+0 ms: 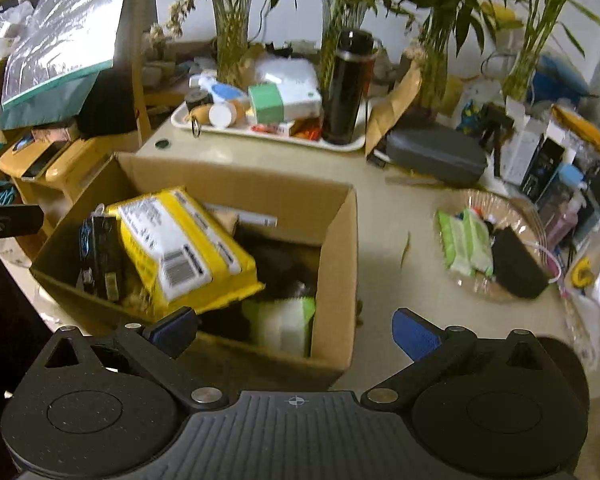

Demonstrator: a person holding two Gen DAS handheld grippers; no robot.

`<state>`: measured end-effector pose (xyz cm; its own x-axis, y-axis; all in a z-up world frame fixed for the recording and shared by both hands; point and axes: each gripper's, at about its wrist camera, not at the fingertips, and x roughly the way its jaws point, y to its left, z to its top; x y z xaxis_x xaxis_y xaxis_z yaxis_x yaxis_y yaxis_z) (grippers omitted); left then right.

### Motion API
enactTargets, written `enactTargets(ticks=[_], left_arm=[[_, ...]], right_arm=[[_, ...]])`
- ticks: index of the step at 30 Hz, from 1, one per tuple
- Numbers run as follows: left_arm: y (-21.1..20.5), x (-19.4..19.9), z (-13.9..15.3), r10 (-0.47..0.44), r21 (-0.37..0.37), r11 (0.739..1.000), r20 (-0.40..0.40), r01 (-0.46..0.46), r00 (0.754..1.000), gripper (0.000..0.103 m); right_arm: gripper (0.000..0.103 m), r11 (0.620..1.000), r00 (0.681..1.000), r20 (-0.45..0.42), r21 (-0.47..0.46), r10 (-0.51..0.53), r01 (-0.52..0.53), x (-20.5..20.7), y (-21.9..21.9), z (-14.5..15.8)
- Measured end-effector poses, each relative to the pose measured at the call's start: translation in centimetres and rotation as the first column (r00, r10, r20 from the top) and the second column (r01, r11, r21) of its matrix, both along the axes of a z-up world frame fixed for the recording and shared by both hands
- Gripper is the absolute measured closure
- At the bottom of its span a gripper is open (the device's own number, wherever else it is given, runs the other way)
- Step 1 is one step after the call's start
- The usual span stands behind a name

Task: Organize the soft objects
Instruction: 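Withdraw both open tools back from the box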

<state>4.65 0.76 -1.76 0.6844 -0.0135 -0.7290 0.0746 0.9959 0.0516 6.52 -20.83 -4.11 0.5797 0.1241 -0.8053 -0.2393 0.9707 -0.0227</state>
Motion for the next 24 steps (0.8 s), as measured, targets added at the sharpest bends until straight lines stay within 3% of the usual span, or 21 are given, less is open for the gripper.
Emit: enactTargets(ticks=[11,24], left_arm=[[-0.8,-1.1,-1.5,0.022,0.004,1.0,-0.108,-0.022,0.994,0.0],[-1.1,-1.2,-1.8,0.019,-0.023,0.999,-0.161,-0.023,0.987,0.0]], right_arm=[[0.0,0.999,0.991,-0.132,-0.029,-0.021,0.018,-0.6,0.3,-2.0],[0.0,0.999,0.99,-0.139,-0.032,-0.037,0.032,-0.6,0.2,-2.0]])
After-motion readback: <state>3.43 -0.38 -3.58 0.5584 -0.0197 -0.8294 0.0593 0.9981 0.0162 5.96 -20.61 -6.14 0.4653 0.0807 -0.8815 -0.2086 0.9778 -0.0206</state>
